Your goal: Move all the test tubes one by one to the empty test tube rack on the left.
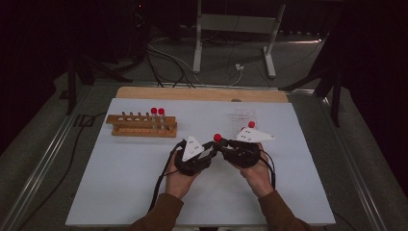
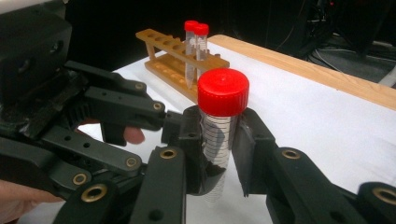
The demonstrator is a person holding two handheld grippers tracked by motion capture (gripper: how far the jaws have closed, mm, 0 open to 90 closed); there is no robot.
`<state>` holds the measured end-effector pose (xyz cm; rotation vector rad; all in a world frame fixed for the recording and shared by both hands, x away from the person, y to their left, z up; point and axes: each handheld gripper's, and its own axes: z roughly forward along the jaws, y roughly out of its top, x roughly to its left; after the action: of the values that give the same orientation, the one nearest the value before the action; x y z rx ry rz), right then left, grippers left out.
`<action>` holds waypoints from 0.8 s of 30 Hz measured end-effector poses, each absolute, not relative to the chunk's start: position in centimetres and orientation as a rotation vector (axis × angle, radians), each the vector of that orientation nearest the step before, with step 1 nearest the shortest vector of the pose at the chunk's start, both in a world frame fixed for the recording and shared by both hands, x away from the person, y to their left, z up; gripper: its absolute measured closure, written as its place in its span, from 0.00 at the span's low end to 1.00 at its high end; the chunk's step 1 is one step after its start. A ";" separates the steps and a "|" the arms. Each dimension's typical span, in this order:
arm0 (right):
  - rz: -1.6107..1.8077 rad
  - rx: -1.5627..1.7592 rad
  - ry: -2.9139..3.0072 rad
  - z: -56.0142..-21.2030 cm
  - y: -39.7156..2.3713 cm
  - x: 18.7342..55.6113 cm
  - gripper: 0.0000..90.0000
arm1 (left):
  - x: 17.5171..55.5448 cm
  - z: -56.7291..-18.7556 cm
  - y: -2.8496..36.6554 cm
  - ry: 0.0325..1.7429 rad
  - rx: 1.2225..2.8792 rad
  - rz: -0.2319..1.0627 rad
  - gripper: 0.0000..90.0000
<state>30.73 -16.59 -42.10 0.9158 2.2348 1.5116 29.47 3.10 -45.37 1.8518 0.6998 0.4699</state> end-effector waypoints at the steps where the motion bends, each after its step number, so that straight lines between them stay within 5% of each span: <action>1: 1.513 0.916 2.236 -42.1 -16.6 30.7 0.82 | 29.5 -45.4 3.1 0.695 1.856 0.472 0.81; 8: 1.520 0.915 2.241 -42.1 -16.6 30.8 0.81 | 29.5 -45.4 3.1 0.683 1.858 0.475 0.85; 24: 1.507 0.963 2.206 -42.0 -18.2 31.0 0.13 | 30.2 -45.2 4.5 0.747 1.820 0.478 0.85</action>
<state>31.00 -18.21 -42.05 0.9626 2.2064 1.5067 30.18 4.52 -45.15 1.8195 0.7474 0.4778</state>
